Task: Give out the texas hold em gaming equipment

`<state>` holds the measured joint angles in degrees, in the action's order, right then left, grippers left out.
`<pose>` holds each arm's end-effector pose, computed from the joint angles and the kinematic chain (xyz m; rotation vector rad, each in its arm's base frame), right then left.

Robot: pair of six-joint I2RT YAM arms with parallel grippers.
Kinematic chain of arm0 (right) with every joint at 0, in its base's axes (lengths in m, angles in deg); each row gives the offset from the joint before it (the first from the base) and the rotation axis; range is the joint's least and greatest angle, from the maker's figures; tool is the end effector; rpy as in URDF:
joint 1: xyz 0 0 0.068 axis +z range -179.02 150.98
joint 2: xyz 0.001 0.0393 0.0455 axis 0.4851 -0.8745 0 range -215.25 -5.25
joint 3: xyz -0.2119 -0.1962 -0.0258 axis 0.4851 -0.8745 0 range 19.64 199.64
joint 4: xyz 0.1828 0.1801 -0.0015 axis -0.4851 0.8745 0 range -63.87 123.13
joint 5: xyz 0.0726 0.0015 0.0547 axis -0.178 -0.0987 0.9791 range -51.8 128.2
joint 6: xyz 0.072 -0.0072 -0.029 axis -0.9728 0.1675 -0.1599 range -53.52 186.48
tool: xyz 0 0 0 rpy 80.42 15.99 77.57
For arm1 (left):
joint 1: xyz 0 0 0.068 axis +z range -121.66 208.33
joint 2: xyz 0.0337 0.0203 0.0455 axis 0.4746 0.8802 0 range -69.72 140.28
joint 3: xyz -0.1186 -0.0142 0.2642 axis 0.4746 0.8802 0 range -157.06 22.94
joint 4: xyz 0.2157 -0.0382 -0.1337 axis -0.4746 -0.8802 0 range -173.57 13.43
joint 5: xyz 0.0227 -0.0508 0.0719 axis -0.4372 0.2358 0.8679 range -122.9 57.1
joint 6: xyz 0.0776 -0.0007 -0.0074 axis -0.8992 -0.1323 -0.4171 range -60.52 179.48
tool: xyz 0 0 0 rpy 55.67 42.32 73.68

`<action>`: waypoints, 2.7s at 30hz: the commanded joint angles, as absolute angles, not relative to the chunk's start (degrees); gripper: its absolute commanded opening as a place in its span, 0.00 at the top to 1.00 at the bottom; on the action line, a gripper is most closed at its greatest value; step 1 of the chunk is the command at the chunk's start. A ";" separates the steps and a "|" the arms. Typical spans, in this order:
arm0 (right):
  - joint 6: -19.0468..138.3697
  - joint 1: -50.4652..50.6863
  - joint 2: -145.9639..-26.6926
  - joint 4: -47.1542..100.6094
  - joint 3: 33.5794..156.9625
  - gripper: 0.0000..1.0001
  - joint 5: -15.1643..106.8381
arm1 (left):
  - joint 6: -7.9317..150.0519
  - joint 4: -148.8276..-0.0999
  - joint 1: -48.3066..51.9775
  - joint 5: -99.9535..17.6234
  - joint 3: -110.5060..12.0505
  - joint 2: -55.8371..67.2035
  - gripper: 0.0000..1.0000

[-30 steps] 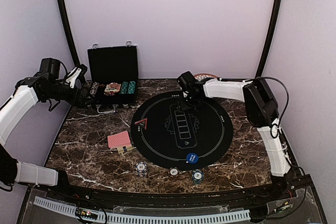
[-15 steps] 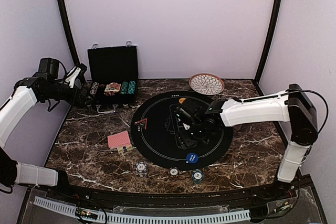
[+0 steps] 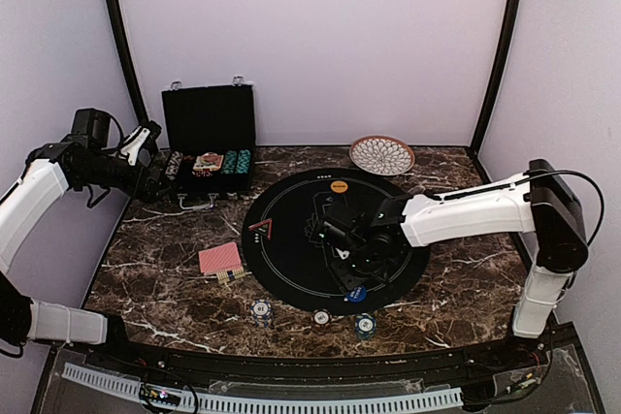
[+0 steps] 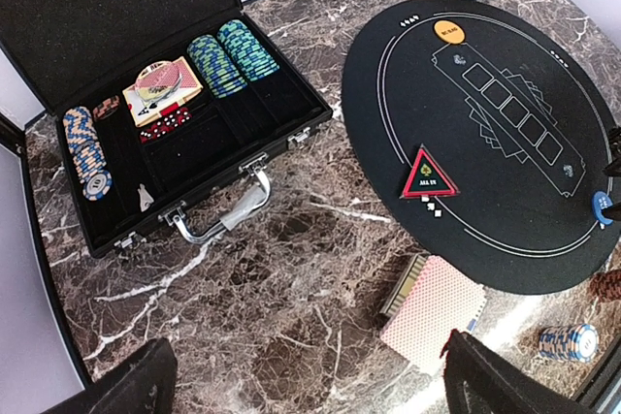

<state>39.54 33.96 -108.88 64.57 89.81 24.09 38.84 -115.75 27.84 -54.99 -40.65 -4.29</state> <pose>0.1792 0.3155 0.1733 -0.7980 2.6274 0.0687 0.2467 -0.0272 0.3328 0.6031 2.1535 -0.2507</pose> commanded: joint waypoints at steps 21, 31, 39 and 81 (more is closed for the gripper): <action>38.01 35.76 -112.14 60.86 86.08 0.59 20.23 | 38.12 -118.23 28.16 -55.86 -42.76 -5.50 0.01; 37.38 35.76 -109.95 61.67 82.74 0.59 18.45 | 37.61 -118.80 28.16 -55.12 -43.06 -6.00 0.01; 37.35 35.34 -107.69 62.57 80.24 0.59 16.69 | 37.27 -118.83 28.16 -55.10 -43.15 -6.08 0.01; 25.44 45.62 -92.81 75.89 90.75 0.09 19.36 | 36.61 -120.43 28.16 -54.12 -43.40 -5.45 0.01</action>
